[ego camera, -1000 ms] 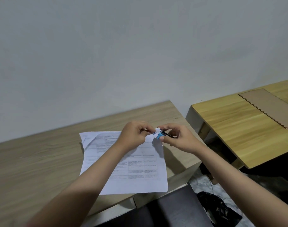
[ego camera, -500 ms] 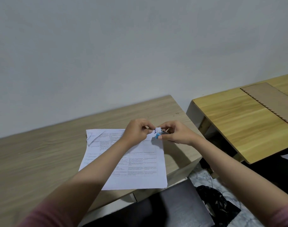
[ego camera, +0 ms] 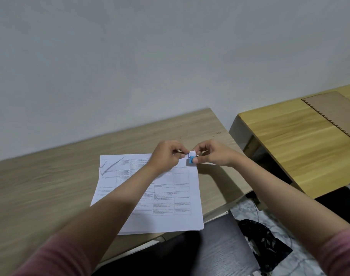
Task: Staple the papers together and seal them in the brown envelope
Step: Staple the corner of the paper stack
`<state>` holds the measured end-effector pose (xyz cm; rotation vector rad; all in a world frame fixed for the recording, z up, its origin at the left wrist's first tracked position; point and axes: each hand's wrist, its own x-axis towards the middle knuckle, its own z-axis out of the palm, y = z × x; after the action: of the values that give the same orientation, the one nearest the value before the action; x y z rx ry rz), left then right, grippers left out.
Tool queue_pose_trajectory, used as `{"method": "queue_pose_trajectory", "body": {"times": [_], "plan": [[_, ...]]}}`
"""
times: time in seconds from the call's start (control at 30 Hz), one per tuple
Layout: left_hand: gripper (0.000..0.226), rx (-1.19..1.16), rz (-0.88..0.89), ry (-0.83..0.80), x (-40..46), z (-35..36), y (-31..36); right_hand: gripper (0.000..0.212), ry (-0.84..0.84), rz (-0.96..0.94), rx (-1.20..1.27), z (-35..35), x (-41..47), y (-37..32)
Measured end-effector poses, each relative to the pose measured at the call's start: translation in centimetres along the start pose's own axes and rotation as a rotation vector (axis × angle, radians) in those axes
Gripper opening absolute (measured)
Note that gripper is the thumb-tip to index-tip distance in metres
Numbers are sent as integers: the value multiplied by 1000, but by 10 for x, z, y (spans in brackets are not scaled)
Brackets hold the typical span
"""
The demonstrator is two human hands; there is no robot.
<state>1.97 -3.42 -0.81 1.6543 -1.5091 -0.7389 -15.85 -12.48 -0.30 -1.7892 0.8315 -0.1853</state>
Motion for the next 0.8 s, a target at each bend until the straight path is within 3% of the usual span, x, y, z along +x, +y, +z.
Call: {"method": "queue_pose_trajectory", "body": {"times": [0.47, 0.63, 0.8], "plan": [[21, -19, -2, 19, 0, -3, -15, 15, -7, -63, -301, 11, 12, -6], [18, -25, -1, 28, 0, -3, -18, 9, 33, -82, -318, 15, 14, -5], [17, -17, -23, 49, 0, -1, -24, 17, 51, -90, -290, 16, 15, -1]]}}
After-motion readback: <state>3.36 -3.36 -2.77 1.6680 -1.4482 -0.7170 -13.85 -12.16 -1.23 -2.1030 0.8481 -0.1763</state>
